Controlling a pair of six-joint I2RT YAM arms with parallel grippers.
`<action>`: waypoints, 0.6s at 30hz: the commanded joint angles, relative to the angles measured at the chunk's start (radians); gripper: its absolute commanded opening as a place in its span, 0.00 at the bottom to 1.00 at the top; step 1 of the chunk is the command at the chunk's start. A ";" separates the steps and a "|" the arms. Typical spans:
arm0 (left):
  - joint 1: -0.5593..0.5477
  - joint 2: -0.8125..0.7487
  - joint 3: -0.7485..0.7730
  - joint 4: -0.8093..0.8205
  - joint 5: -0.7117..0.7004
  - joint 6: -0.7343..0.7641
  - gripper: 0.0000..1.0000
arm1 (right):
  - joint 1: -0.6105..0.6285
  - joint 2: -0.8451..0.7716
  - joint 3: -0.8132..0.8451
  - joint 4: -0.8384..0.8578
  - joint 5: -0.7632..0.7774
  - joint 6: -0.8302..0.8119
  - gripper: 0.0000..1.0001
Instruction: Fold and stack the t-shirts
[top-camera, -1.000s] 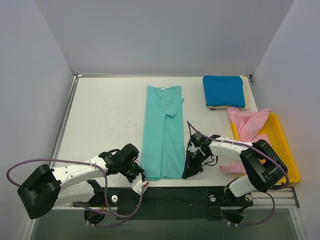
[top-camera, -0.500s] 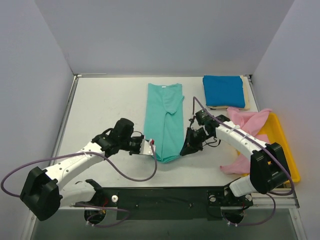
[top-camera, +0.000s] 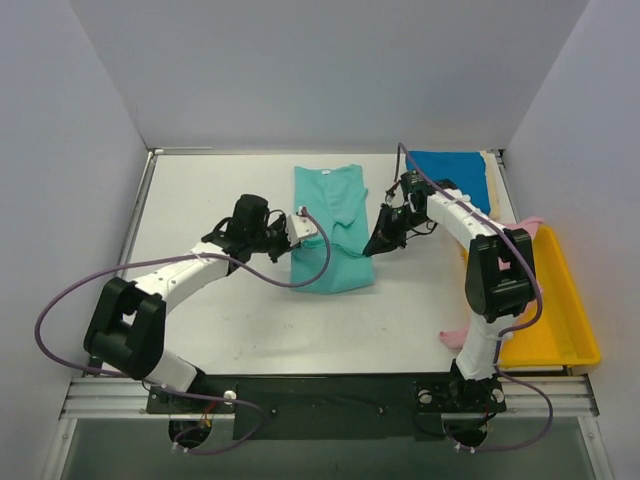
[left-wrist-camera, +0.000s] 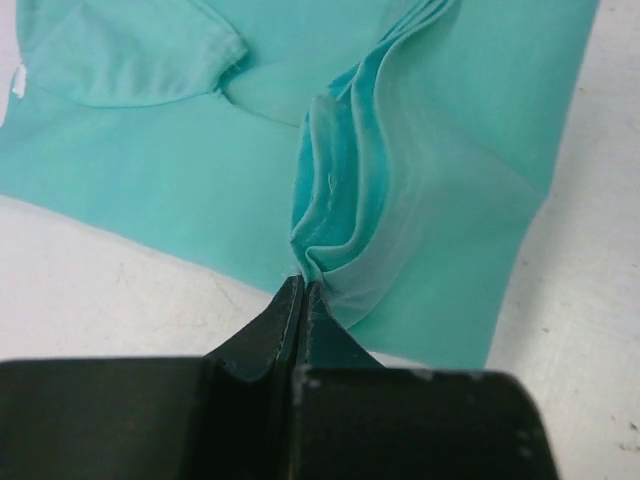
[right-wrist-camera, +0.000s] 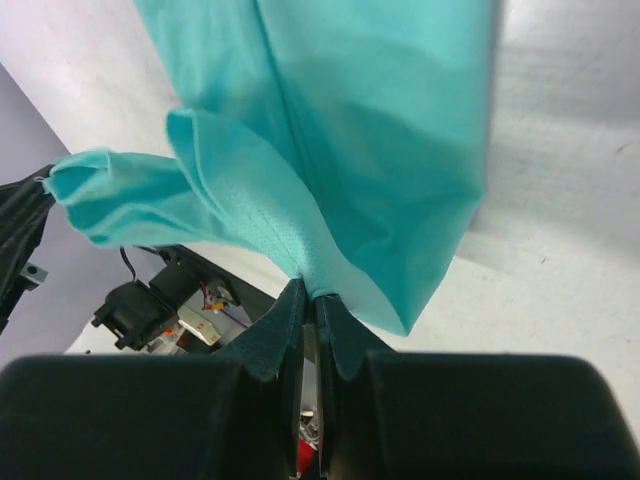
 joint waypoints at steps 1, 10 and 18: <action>0.021 0.098 0.121 0.093 -0.010 -0.042 0.00 | -0.042 0.066 0.107 -0.062 -0.028 -0.027 0.00; 0.050 0.270 0.265 0.098 -0.066 -0.054 0.00 | -0.066 0.226 0.259 -0.063 -0.022 -0.019 0.00; 0.056 0.313 0.261 0.089 -0.092 -0.024 0.00 | -0.082 0.324 0.347 -0.065 -0.033 -0.016 0.00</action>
